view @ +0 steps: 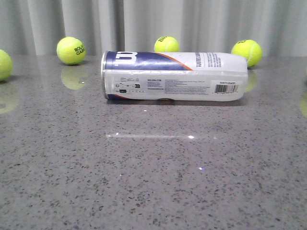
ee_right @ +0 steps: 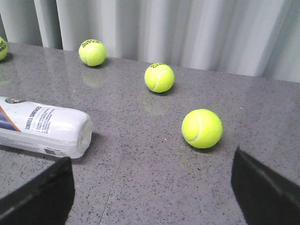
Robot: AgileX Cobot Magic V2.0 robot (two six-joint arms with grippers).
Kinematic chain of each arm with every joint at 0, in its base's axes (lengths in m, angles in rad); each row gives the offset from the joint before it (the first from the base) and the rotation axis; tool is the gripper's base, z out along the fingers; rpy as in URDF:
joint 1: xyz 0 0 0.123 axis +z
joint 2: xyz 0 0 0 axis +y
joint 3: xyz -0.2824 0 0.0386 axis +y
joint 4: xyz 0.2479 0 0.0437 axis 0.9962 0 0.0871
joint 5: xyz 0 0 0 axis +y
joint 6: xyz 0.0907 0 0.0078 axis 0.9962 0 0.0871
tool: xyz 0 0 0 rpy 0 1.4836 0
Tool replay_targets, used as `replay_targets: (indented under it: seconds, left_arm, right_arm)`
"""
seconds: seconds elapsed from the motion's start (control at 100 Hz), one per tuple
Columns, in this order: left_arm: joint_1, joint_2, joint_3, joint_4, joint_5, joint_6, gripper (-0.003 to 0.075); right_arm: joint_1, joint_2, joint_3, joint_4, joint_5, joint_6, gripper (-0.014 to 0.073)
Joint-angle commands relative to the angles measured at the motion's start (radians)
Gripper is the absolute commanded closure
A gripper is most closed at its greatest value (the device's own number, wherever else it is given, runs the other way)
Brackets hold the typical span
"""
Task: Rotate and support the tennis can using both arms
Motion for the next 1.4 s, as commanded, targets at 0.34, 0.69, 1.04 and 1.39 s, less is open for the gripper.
replay_targets:
  seconds: [0.34, 0.69, 1.04, 1.39]
  left_arm:
    - [0.002, -0.038, 0.047, -0.001, -0.077, -0.011, 0.0741]
    - [0.002, -0.038, 0.047, -0.001, -0.077, -0.011, 0.0741]
    - [0.002, -0.038, 0.047, -0.001, -0.077, -0.011, 0.0741]
    - [0.002, -0.038, 0.045, -0.001, -0.116, -0.011, 0.0741]
  right_arm:
    - [-0.009, -0.117, 0.129, 0.002, -0.265, 0.018, -0.0066]
    - [-0.009, -0.117, 0.129, 0.002, -0.271, 0.018, 0.0487]
    - [-0.009, -0.117, 0.129, 0.002, -0.264, 0.018, 0.0662]
    - [-0.009, -0.117, 0.129, 0.002, -0.264, 0.018, 0.0662]
